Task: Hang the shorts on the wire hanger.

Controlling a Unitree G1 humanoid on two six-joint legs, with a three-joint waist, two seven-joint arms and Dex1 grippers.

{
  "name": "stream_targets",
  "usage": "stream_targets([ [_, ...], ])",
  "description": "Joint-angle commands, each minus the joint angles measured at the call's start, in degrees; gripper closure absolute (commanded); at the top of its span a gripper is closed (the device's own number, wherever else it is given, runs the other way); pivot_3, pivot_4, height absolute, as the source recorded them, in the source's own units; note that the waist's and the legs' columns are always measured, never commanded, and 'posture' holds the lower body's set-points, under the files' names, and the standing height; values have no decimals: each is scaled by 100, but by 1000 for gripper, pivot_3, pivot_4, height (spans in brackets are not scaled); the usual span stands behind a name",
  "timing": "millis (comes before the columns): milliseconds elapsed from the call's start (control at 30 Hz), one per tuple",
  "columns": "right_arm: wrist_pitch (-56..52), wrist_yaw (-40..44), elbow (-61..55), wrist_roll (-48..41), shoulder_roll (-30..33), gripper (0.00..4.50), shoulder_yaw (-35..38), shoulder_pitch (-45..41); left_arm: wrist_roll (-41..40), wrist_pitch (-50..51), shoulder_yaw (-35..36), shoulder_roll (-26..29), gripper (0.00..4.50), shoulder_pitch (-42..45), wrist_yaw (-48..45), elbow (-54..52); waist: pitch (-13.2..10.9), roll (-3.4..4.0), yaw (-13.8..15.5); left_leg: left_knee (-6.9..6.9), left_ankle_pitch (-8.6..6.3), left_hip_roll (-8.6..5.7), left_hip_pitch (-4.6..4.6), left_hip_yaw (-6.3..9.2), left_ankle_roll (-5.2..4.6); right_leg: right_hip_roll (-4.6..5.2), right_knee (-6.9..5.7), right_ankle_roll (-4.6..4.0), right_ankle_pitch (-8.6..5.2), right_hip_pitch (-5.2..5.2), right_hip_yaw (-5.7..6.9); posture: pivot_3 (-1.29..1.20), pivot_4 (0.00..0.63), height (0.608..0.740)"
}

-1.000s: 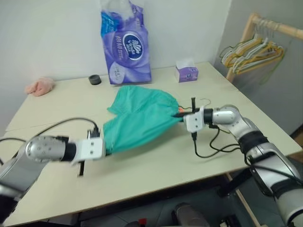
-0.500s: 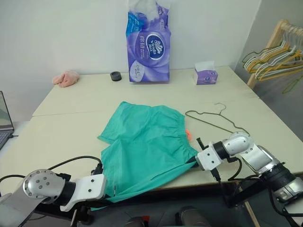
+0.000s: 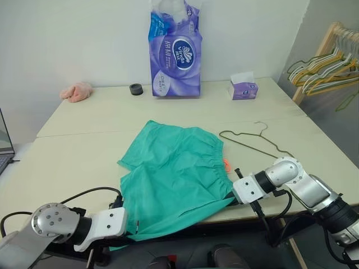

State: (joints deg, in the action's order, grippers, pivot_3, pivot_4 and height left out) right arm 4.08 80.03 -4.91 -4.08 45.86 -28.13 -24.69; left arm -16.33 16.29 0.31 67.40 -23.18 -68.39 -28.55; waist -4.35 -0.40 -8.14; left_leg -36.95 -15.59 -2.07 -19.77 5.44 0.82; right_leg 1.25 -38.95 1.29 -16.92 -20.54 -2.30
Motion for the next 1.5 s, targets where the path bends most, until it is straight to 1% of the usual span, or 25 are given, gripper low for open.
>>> stream_targets([
  [33, -174, 251, -424, -263, 123, 3199, 213, -27, -175, 244, 81, -51, 3544, -3, -30, -253, -6, -1, 8, 0, 0, 0, 0, 1, 0, 0, 0, 0, 0, 0, 2, -180, 27, 740],
  [67, -240, 301, -520, -340, 142, 2916, 229, -8, -175, 267, 94, -56, 3295, -22, -31, -278, -7, -1, 10, 0, 0, 0, -1, 3, 0, 0, 0, 0, 0, 0, 3, -180, 28, 740],
  [133, -436, 381, -732, -542, 156, 2174, 267, 21, -192, 314, 110, -53, 2654, -89, -50, -355, -9, -4, 12, 1, 0, 2, 0, 5, 0, -1, 0, 0, 0, 0, 6, -178, 29, 740],
  [267, -1209, 477, -1294, -1210, 156, 844, 442, 60, -334, 445, 204, -85, 1500, -212, -52, -553, -22, -6, 11, 1, -1, 3, -1, 4, 2, -1, 0, -2, -1, 0, 5, -175, 30, 740],
  [333, -1990, 341, -1568, -1921, 59, 173, 704, -25, -537, 587, 322, -153, 893, -211, -39, -680, -27, -10, 16, 0, -1, 3, -2, 5, 3, -1, 0, -2, -1, 0, 5, -173, 31, 740],
  [367, -2464, 171, -1639, -2360, -45, 0, 906, -138, -718, 704, 424, -215, 635, -183, -21, -757, -28, -12, 17, 0, -1, 3, -2, 6, 3, -1, 0, -2, -1, 0, 6, -172, 31, 740],
  [433, -3173, -274, -1459, -2982, -329, 0, 1386, -461, -1209, 993, 681, -413, 20, -7, 70, -848, -32, -9, 7, -1, -1, 5, -2, 6, 3, -1, 0, -2, -1, 1, 5, -169, 30, 740],
  [500, -3502, -649, -1210, -3221, -566, 0, 1736, -686, -1502, 1193, 838, -573, 20, 182, 170, -869, -34, -8, 16, -4, -1, 5, -1, 6, 3, -1, -2, 2, 2, 0, 5, -169, 30, 740],
  [600, -3686, -1629, -352, -3277, -1032, 0, 2492, -1035, -2051, 1453, 1049, -1282, 20, 1001, 932, -807, -29, -11, 40, -4, -1, 4, 0, 10, 3, -1, 1, 3, 3, 3, 9, -169, 29, 740],
  [733, -3621, -2001, 211, -3113, -1162, 0, 2881, -1137, -2111, 1714, 1056, -1733, 20, 1641, 1537, -712, -28, -14, 92, -4, 0, -3, -15, 15, 5, 0, 12, 10, 8, -1, 10, -166, 29, 740],
  [833, -2845, -2756, 1500, -2173, -957, 0, 3113, -1199, -2242, 2120, 991, -2253, 20, 2697, 2380, -402, -27, -18, 123, -3, -5, -10, -18, 6, 11, 6, 11, 11, 8, -5, 2, -171, 29, 740],
  [867, -2680, -2869, 1939, -1983, -874, 0, 3170, -1236, -2256, 2199, 951, -2344, 20, 2951, 2483, -335, -26, -20, 133, -3, -5, -11, -22, 6, 11, 5, 13, 12, 8, -8, 1, -176, 29, 740],
  [900, -2477, -3053, 2306, -1775, -809, 0, 3201, -1275, -2280, 2309, 903, -2372, 20, 3124, 2517, -295, -26, -19, 138, -4, -5, -12, -23, 3, 11, 6, 15, 14, 11, -6, -1, -176, 29, 740],
  [1000, -1883, -4023, 3738, -846, -598, 0, 3057, -1627, -2225, 2428, 724, -2365, 20, 3520, 2435, -120, -25, -17, 72, -3, -5, -17, -21, -26, 11, 7, 17, 2, 22, -9, -23, -192, 28, 740],
  [1033, -1584, -4160, 4183, -619, -542, 0, 2996, -1733, -2186, 2439, 629, -2355, 20, 3632, 2382, -63, -25, -17, 24, -1, -5, -17, -23, -35, 11, 7, 17, 1, 22, -14, -29, -192, 28, 740],
  [1067, -1328, -4213, 4543, -442, -504, 0, 2933, -1817, -2171, 2451, 558, -2350, 20, 3716, 2337, -20, -25, -17, -5, -1, -5, -17, -23, -44, 11, 7, 13, 0, 23, -16, -35, -203, 28, 740],
  [1133, -1084, -3945, 5279, -225, -454, 0, 2796, -2016, -2192, 2489, 436, -2343, 20, 3859, 2232, 31, -25, -18, -67, -1, -5, -17, -28, -57, 11, 6, 13, 1, 23, -26, -42, -207, 27, 740],
  [1167, -1027, -3943, 5664, -121, -450, 0, 2770, -2148, -2208, 2495, 388, -2346, 20, 3915, 2180, 54, -25, -18, -132, -1, -5, -15, -30, -59, 11, 5, 14, 1, 23, -27, -44, -208, 27, 740],
  [1267, -992, -4228, 6618, 70, -514, 0, 2832, -2550, -2241, 2515, 286, -2368, 20, 4049, 2054, 143, -25, -18, -319, -1, -5, -12, -29, -66, 11, 4, 12, 1, 23, -29, -55, -216, 26, 740],
  [1367, -951, -4292, 7203, 309, -576, 0, 2728, -2789, -2239, 2527, 196, -2383, 20, 4154, 1945, 203, -25, -18, -453, -2, -4, -13, -26, -71, 11, 3, 7, 2, 24, -28, -63, -220, 26, 740],
  [1500, -1067, -4399, 7667, 638, -665, 0, 2581, -2934, -2130, 2457, 78, -2356, 20, 4226, 1798, 264, -25, -18, -555, -4, -4, -12, -25, -74, 11, -2, 6, 7, 25, -27, -69, -221, 26, 740],
])
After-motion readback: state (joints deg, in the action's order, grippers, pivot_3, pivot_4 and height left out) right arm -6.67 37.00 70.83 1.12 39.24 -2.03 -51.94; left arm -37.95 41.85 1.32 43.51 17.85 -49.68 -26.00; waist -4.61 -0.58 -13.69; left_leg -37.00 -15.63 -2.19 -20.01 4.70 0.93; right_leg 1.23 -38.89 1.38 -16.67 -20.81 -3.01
